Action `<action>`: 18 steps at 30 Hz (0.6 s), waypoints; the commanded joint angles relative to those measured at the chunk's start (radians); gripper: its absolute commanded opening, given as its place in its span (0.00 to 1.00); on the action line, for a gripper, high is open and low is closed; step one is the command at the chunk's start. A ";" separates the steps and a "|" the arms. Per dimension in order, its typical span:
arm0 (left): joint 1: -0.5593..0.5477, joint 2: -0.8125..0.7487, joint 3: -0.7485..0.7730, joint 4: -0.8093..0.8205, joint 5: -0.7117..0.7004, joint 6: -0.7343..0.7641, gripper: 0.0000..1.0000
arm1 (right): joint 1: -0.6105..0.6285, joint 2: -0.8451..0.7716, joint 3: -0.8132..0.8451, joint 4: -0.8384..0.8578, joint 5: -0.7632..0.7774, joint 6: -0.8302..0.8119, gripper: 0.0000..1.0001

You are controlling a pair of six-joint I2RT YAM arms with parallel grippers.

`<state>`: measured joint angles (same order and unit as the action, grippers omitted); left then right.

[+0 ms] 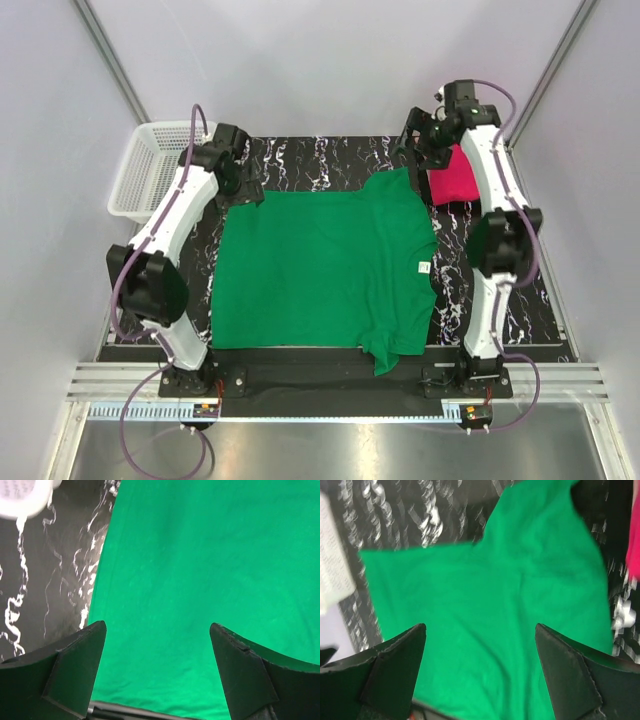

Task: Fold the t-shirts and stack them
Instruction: Fold the tshirt

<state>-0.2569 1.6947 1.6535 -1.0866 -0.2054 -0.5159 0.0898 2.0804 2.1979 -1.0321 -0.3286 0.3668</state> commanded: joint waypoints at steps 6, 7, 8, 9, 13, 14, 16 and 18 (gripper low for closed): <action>0.019 0.172 0.178 0.016 0.096 0.047 0.89 | -0.025 0.460 0.577 -0.183 0.062 0.075 0.96; 0.019 0.181 0.186 0.016 0.110 0.048 0.89 | -0.031 0.478 0.565 -0.159 0.074 0.086 0.96; 0.019 0.187 0.192 0.017 0.119 0.050 0.89 | -0.035 0.481 0.548 -0.139 0.088 0.089 0.96; 0.019 0.197 0.198 0.017 0.130 0.054 0.89 | -0.038 0.484 0.533 -0.119 0.100 0.086 0.96; 0.021 0.212 0.201 0.016 0.144 0.065 0.89 | -0.056 0.526 0.531 -0.098 0.108 0.064 0.96; 0.021 0.215 0.200 0.017 0.146 0.066 0.88 | -0.058 0.533 0.530 -0.098 0.117 0.061 0.96; 0.021 0.215 0.189 0.020 0.159 0.068 0.89 | -0.061 0.547 0.534 -0.095 0.134 0.044 0.96; 0.021 0.215 0.175 0.025 0.170 0.071 0.88 | -0.064 0.564 0.542 -0.089 0.148 0.040 0.96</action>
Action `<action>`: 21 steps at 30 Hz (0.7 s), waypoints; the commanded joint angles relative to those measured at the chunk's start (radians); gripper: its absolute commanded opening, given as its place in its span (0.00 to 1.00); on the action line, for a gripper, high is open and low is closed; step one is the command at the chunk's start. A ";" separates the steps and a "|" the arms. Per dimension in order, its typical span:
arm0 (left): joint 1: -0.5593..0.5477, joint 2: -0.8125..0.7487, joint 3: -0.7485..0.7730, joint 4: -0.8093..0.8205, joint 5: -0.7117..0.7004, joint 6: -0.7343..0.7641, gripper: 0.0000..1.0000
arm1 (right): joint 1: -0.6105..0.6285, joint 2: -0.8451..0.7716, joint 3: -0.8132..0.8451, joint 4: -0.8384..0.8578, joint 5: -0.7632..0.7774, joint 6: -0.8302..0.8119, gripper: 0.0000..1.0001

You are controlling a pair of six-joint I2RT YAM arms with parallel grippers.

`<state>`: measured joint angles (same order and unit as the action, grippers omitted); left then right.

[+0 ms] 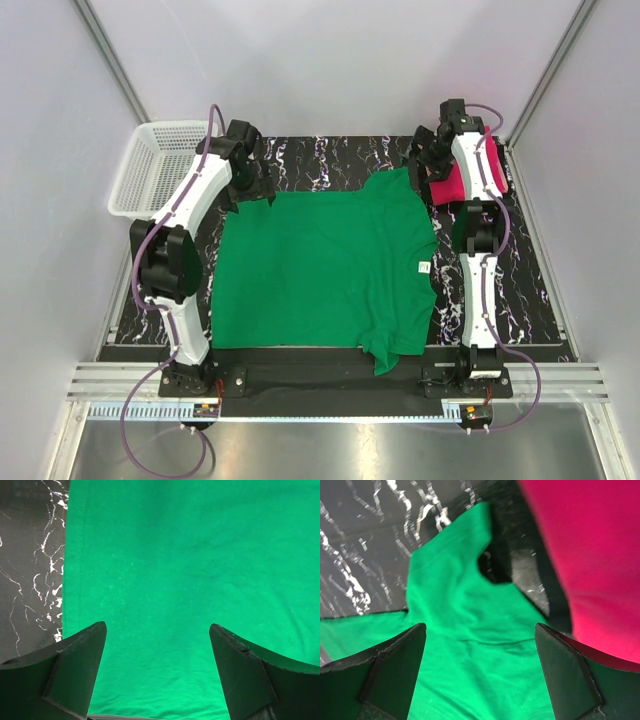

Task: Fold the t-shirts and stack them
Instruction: Fold the tshirt

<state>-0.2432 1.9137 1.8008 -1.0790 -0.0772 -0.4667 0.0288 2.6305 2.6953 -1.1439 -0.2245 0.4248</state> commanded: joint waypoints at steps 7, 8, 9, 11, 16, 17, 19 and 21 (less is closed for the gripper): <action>0.007 -0.001 0.009 0.021 0.054 0.039 0.88 | -0.010 0.092 0.086 0.068 -0.024 0.005 0.94; 0.007 -0.001 0.011 0.022 0.054 0.043 0.88 | -0.010 0.097 0.086 0.078 -0.027 0.008 0.94; 0.007 0.001 0.012 0.021 0.054 0.046 0.88 | -0.010 0.103 0.084 0.087 -0.030 0.009 0.94; 0.007 0.010 0.017 0.021 0.056 0.049 0.88 | -0.010 0.109 0.089 0.113 -0.027 0.011 0.94; 0.005 0.024 0.025 0.021 0.071 0.053 0.88 | -0.010 0.135 0.101 0.153 -0.036 0.025 0.94; 0.007 0.031 0.025 0.021 0.071 0.053 0.88 | -0.009 0.138 0.101 0.160 -0.044 0.031 0.94; 0.007 0.039 0.029 0.021 0.071 0.053 0.88 | -0.009 0.145 0.092 0.173 -0.061 0.038 0.93; 0.007 0.042 0.034 0.021 0.071 0.053 0.88 | -0.003 0.151 0.089 0.188 -0.072 0.040 0.93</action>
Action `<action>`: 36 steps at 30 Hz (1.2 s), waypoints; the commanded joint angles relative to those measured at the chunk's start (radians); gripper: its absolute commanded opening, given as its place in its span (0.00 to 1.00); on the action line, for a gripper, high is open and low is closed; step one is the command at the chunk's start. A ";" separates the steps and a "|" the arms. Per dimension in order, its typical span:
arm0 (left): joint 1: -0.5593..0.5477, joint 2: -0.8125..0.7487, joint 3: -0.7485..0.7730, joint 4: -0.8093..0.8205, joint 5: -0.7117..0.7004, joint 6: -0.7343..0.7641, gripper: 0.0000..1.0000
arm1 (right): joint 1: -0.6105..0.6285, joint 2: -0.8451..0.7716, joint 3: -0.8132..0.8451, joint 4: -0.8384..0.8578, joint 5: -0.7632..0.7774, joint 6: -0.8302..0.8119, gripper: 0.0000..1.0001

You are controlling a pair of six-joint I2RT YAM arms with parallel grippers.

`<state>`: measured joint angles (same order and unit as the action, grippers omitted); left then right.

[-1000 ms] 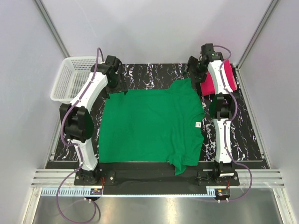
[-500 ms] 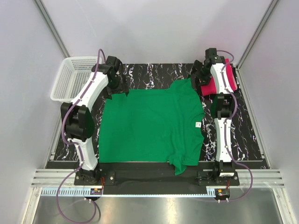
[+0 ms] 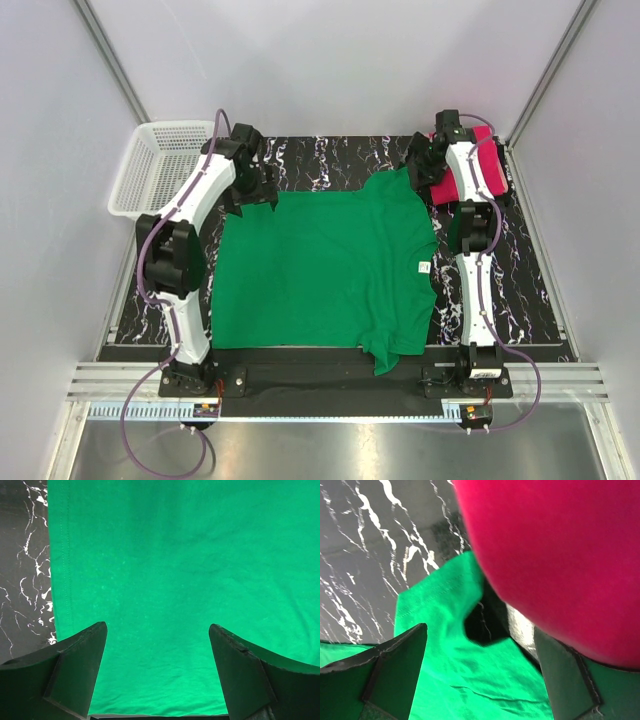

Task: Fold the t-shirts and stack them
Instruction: Fold the tshirt

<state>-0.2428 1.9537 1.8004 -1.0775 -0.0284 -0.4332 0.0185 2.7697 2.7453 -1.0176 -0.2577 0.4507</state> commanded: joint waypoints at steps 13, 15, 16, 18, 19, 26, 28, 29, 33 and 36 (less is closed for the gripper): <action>0.063 0.059 0.063 0.100 -0.062 -0.061 0.88 | 0.032 0.048 0.028 0.103 -0.078 0.028 0.93; 0.088 0.100 0.134 0.110 -0.067 -0.090 0.86 | 0.034 0.039 0.016 0.103 -0.086 0.023 0.93; 0.094 0.123 0.167 0.108 -0.073 -0.098 0.85 | 0.035 0.034 0.011 0.105 -0.084 0.020 0.93; 0.114 0.200 0.276 0.103 -0.052 -0.110 0.84 | 0.035 0.028 0.011 0.105 -0.084 0.016 0.93; 0.122 0.250 0.316 0.103 -0.041 -0.114 0.84 | 0.035 0.027 0.010 0.105 -0.083 0.011 0.93; 0.160 0.375 0.470 0.110 0.022 -0.208 0.83 | 0.034 -0.002 -0.033 0.099 -0.094 0.005 0.93; 0.166 0.410 0.496 0.110 0.050 -0.240 0.82 | 0.035 -0.016 -0.047 0.096 -0.095 0.008 0.93; 0.166 0.425 0.514 0.111 0.071 -0.243 0.82 | 0.035 -0.028 -0.055 0.096 -0.097 0.009 0.93; 0.165 0.479 0.565 0.110 0.097 -0.263 0.82 | 0.035 -0.035 -0.056 0.096 -0.106 0.017 0.93; 0.166 0.505 0.577 0.110 0.075 -0.269 0.82 | 0.035 -0.044 -0.067 0.093 -0.120 0.019 0.92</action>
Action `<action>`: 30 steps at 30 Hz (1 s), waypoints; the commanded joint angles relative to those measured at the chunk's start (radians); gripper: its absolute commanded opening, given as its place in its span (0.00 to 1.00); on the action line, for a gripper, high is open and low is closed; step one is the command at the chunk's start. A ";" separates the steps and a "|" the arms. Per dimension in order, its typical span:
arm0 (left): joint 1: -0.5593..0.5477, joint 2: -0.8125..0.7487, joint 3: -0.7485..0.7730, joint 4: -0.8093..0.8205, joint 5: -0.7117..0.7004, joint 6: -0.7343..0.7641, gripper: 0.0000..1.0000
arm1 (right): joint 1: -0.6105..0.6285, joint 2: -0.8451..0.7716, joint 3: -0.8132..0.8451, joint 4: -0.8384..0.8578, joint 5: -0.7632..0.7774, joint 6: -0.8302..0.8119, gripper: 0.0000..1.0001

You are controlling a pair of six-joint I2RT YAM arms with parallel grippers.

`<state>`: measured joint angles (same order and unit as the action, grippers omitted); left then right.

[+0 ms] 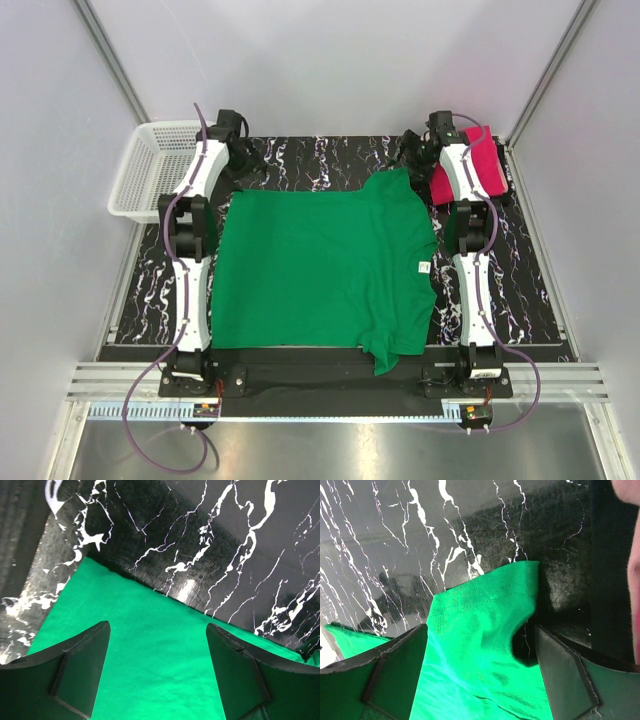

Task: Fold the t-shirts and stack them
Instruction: Fold the tshirt

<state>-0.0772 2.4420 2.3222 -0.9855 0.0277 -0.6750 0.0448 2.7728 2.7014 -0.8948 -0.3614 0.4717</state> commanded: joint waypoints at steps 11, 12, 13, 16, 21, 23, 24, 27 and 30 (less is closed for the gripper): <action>0.016 0.029 0.091 0.013 -0.126 -0.021 0.81 | 0.007 -0.085 -0.055 -0.038 -0.017 -0.021 0.92; 0.020 0.031 0.092 0.010 -0.133 -0.020 0.81 | 0.007 -0.085 -0.055 -0.038 -0.019 -0.019 0.92; 0.022 0.029 0.094 0.007 -0.143 -0.020 0.81 | 0.007 -0.084 -0.057 -0.038 -0.020 -0.018 0.92; 0.025 0.040 0.098 -0.002 -0.169 -0.008 0.81 | 0.007 -0.082 -0.054 -0.036 -0.028 -0.013 0.92; 0.025 0.063 0.097 -0.027 -0.198 -0.005 0.80 | 0.004 -0.093 -0.057 -0.039 -0.030 -0.019 0.92; 0.025 0.069 0.083 -0.030 -0.201 0.002 0.80 | 0.001 -0.097 -0.055 -0.038 -0.031 -0.018 0.93; 0.022 0.077 0.078 -0.030 -0.199 0.003 0.80 | 0.000 -0.097 -0.055 -0.036 -0.036 -0.015 0.93; 0.017 0.091 0.071 -0.038 -0.204 0.006 0.79 | -0.003 -0.096 -0.052 -0.038 -0.042 -0.015 0.93; 0.008 0.100 0.069 -0.038 -0.215 0.012 0.79 | -0.006 -0.097 -0.052 -0.038 -0.050 -0.012 0.93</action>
<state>-0.0708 2.5191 2.3745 -1.0172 -0.1444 -0.6785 0.0433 2.7426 2.6507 -0.9108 -0.3878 0.4679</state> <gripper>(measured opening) 0.798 0.927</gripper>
